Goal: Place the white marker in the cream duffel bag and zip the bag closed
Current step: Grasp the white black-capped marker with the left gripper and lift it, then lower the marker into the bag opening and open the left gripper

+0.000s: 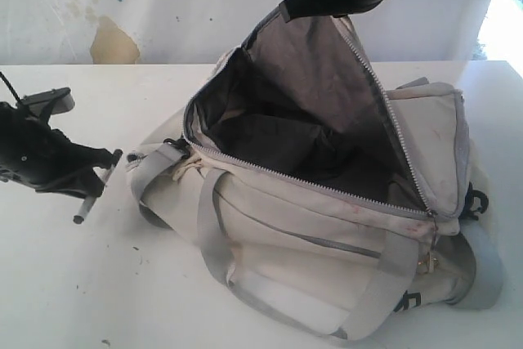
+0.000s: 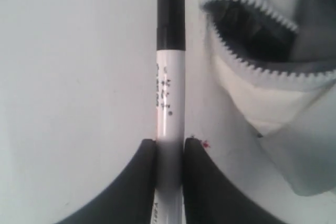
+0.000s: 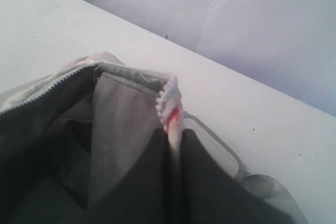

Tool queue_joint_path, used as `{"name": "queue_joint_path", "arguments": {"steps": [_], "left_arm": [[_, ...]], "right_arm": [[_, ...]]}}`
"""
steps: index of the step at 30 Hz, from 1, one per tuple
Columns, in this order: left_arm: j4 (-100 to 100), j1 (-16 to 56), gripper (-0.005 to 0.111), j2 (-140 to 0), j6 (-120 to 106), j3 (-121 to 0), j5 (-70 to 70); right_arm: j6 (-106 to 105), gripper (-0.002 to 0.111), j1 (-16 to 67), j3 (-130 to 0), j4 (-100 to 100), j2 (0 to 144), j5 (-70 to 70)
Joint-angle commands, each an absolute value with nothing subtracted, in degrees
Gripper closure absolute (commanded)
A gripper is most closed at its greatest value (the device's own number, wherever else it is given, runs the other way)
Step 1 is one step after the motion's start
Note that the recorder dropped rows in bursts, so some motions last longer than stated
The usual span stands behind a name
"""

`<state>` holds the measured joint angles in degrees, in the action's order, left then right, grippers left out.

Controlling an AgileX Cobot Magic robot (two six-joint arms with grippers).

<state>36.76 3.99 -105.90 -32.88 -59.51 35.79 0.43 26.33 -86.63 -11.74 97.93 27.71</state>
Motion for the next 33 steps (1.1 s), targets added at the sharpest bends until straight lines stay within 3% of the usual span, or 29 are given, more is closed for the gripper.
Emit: {"name": "queue_joint_path", "arguments": {"steps": [1,23,33], "left_arm": [[37.21,4.15,0.107,-101.31,-31.87,-59.48,37.28],[63.63,4.46,0.107,-92.38,-46.79,-59.38,55.01],[69.18,14.96,0.107,-92.38,-44.41,-59.38,51.27]], "right_arm": [[0.0,0.108,25.7,-86.72,-12.42,97.26,27.3],[0.0,0.108,25.7,-86.72,-12.42,97.26,27.42],[0.0,0.108,25.7,-86.72,-12.42,97.26,27.54]]}}
